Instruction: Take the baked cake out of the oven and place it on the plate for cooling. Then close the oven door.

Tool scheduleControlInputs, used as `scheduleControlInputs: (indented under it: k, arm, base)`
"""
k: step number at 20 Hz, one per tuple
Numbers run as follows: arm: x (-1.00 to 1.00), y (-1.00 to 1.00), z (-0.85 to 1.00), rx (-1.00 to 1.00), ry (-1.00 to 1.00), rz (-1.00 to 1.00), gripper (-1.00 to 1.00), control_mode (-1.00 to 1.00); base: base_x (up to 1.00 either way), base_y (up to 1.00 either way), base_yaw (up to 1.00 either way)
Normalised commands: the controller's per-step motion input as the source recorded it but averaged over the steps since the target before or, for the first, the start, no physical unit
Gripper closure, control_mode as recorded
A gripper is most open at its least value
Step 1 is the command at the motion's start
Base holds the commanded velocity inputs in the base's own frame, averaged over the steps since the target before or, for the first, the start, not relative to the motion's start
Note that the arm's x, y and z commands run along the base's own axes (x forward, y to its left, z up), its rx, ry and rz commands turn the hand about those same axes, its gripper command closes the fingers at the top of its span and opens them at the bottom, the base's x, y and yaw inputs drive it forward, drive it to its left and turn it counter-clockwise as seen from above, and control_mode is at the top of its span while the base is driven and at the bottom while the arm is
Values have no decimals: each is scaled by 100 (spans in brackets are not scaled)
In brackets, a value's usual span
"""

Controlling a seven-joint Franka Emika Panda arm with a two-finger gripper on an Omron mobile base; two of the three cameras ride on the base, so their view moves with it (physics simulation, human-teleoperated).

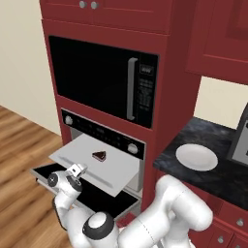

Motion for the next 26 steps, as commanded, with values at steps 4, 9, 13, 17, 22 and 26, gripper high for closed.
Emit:
scheduleControlInputs:
  k: [4,9,13,17,22,26]
  arm:
    - [-88,100,-100,9,0,0,100,-100]
    - [-100,100,-100,12,0,0,100,-100]
    - [-100,100,-54,7,-1,0,100,-100]
    - [-100,93,5,2,-9,0,-100,-100]
    - [-70,15,67,0,-15,0,-100,-100]
    - [-23,-28,69,3,-1,0,-100,-100]
  base:
    - [0,0,0]
    - [0,0,0]
    - [0,0,0]
    - [0,0,0]
    - [0,0,0]
    - [0,0,0]
